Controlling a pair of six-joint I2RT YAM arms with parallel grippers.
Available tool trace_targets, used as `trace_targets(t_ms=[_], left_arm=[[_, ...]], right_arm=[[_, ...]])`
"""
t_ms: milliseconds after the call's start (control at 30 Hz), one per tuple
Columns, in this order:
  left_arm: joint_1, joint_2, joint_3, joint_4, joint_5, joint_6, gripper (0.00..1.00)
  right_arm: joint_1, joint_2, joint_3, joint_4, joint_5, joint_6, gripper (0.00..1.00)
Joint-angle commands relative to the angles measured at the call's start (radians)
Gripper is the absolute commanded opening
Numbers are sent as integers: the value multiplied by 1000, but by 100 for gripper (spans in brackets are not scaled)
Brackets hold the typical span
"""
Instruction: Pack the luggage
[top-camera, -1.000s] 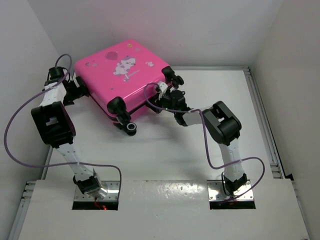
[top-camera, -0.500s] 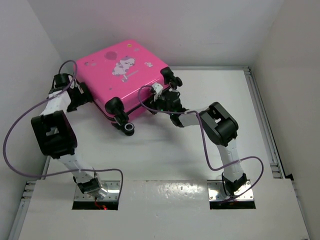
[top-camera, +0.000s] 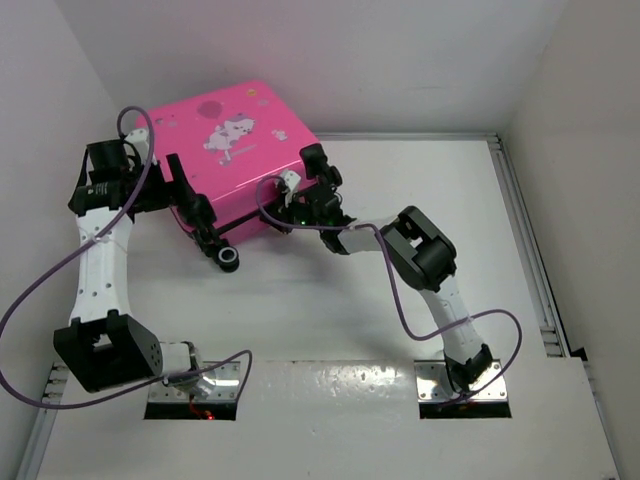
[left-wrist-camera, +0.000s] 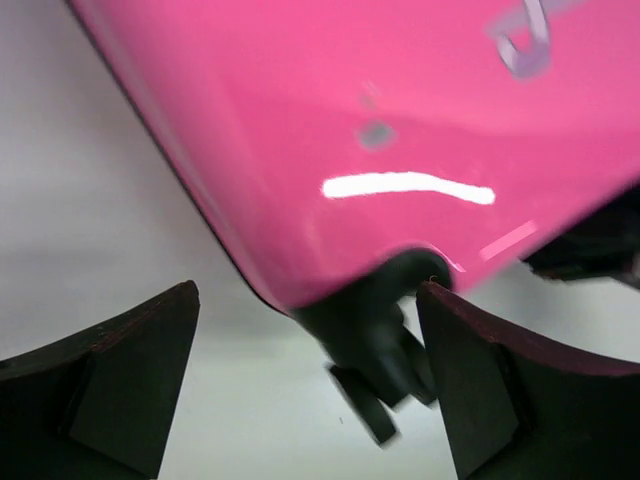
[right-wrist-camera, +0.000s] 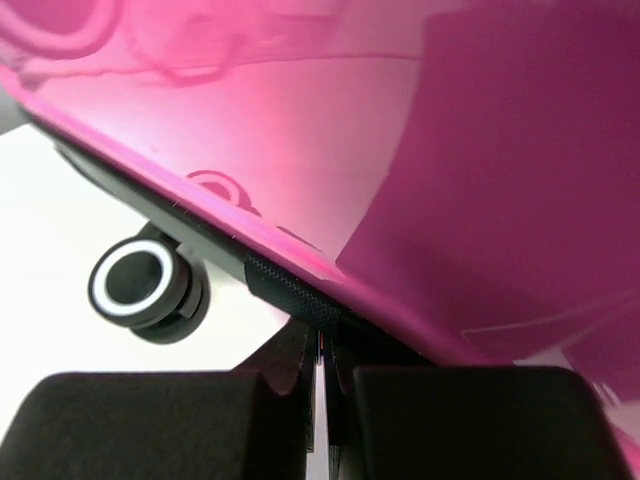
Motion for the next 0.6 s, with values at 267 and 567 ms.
trace_targets(t_ms=[267,567], left_arm=[[-77,-70,-82,-212,3,2,92],[-117,-47,-187,-139,-144,-115,90]], right_arm=[[33,-36,87,194,154,-69,0],[56,-101,-19,220,272,-115,0]])
